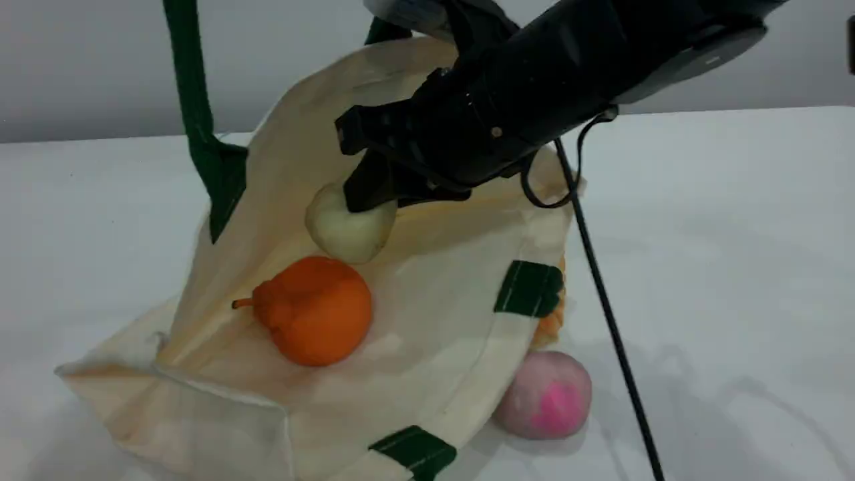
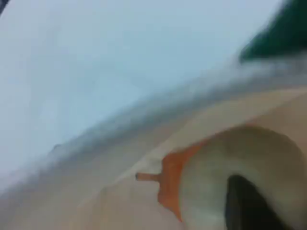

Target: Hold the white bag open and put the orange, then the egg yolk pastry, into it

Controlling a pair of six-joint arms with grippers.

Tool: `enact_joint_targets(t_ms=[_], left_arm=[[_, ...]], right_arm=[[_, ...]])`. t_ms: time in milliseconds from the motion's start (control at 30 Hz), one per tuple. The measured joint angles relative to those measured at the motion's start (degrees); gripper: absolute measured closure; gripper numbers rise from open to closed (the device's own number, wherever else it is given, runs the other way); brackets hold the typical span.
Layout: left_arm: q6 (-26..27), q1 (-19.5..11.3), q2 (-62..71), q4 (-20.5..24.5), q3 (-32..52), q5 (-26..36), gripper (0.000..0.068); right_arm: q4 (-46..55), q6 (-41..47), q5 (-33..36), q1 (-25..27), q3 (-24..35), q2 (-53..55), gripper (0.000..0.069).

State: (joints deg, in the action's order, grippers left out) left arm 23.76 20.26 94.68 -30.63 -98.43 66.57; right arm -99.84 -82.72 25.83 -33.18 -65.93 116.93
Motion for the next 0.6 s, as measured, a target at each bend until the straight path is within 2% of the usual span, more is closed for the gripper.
enact_joint_targets(t_ms=[167,267,367,533,600], left_arm=[[0.0,0.0,0.0,0.2,0.0,0.0,0.0614],[0.0,0.0,0.0,0.3,0.0,0.1,0.0614],[0.0,0.0,0.0,0.3,0.0,0.1,0.0614],[0.0,0.0,0.0,0.6,0.0,0.0,0.0614],[0.0,0.0,0.0,0.6,0.0,0.0,0.0614]], right_arm=[[0.0,1.2,2.7,0.0,-1.0,2.2,0.0573],[0.0,1.6,2.9,0.0,-1.1,2.4,0.0532],[-0.1,1.7,4.4,0.0,-1.3,2.4,0.0427],[-0.1,1.0,6.9,0.1,-1.3,2.4,0.0198],[-0.1,1.0,8.3,0.2,-1.3,2.4,0.0140]])
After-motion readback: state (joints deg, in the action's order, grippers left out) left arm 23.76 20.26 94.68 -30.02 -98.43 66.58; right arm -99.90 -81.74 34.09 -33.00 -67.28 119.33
